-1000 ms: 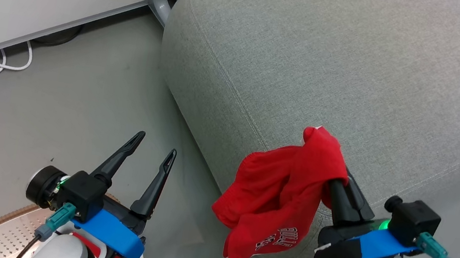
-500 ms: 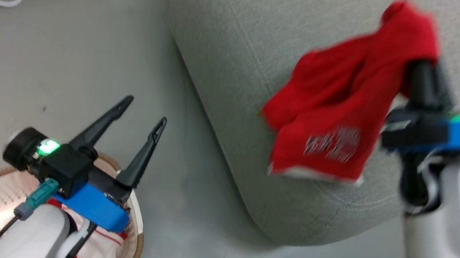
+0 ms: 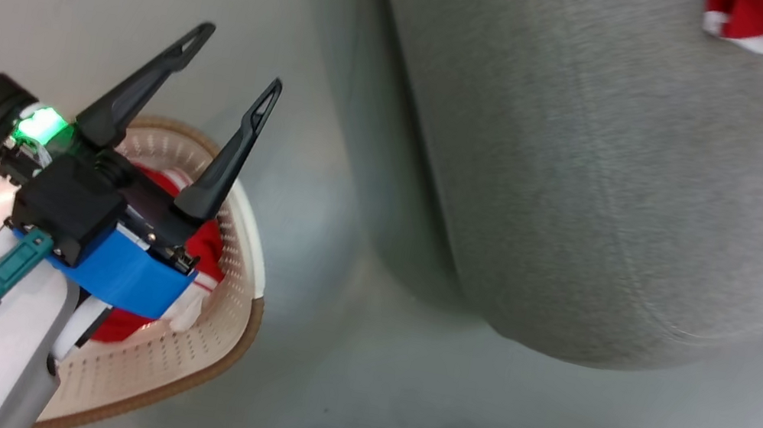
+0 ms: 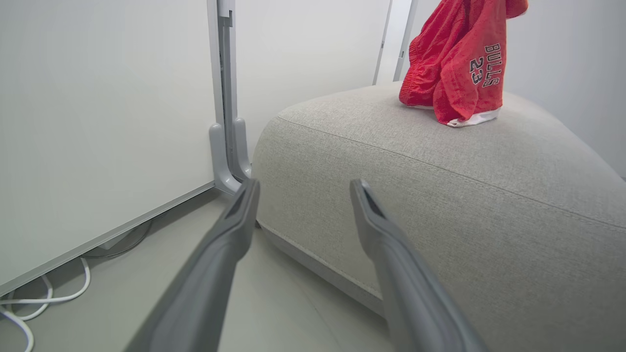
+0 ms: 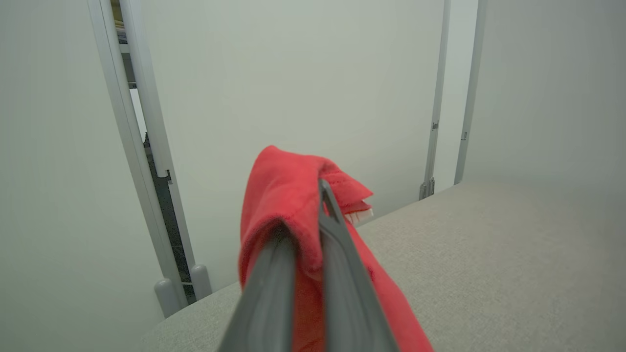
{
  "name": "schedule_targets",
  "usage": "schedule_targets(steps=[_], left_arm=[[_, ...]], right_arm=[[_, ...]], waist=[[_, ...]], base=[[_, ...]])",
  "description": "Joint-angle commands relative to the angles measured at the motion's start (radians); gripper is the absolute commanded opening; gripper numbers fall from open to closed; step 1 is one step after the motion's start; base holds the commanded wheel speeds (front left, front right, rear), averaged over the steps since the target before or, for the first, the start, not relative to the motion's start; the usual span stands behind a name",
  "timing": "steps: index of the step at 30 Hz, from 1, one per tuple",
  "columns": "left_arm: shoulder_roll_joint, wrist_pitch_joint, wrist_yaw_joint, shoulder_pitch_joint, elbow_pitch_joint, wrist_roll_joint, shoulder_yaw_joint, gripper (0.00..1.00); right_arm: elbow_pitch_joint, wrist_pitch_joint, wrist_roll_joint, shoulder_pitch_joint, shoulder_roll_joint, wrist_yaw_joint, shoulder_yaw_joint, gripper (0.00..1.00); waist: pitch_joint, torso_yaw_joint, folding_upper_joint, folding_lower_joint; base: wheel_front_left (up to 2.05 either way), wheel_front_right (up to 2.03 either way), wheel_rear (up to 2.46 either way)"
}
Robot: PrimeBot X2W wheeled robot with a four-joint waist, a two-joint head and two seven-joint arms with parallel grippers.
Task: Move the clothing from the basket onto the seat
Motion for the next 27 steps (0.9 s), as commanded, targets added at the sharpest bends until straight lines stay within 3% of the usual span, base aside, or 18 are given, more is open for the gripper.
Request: schedule_targets(steps=[1, 8, 18, 20, 21, 22, 27], left_arm=[[0.000, -0.003, -0.001, -0.023, -0.011, 0.001, 0.005, 1.00], [0.011, -0.016, -0.002, -0.060, -0.027, 0.001, -0.012, 1.00], [-0.017, -0.035, 0.001, -0.074, 0.011, -0.006, -0.029, 1.00], [-0.021, -0.039, 0.001, -0.077, 0.021, -0.008, -0.031, 1.00], [-0.024, -0.041, 0.001, -0.079, 0.026, -0.009, -0.033, 1.00], [-0.028, -0.043, 0.001, -0.080, 0.031, -0.010, -0.034, 1.00], [-0.058, -0.048, 0.000, -0.074, 0.067, -0.021, -0.043, 1.00]], right_arm=[[0.016, 0.002, -0.009, -0.014, -0.010, 0.000, -0.014, 0.00], [0.157, 0.024, -0.132, -0.046, -0.057, 0.000, -0.129, 0.00], [0.305, -0.004, -0.241, -0.059, -0.038, 0.000, -0.190, 0.00], [0.317, -0.016, -0.253, -0.060, -0.039, 0.000, -0.190, 0.34], [0.322, -0.020, -0.258, -0.063, -0.040, 0.000, -0.189, 0.74], [0.327, -0.025, -0.263, -0.064, -0.041, 0.000, -0.189, 1.00], [0.352, -0.038, -0.289, -0.039, -0.047, 0.000, -0.175, 1.00]], waist=[[0.073, 0.060, 0.0000, -0.0003], [0.123, 0.119, 0.0000, -0.0003], [0.113, 0.154, 0.0000, -0.0003], [0.106, 0.157, 0.0000, -0.0003], [0.101, 0.158, 0.0000, -0.0003], [0.094, 0.160, 0.0000, -0.0003], [0.037, 0.169, 0.0000, -0.0003]], base=[[0.00, 0.00, 0.00], [0.00, 0.00, 0.00], [0.00, 0.00, 0.00], [0.00, 0.00, 0.00], [0.00, 0.00, 0.00], [0.00, 0.00, 0.00], [0.00, 0.00, 0.00]])
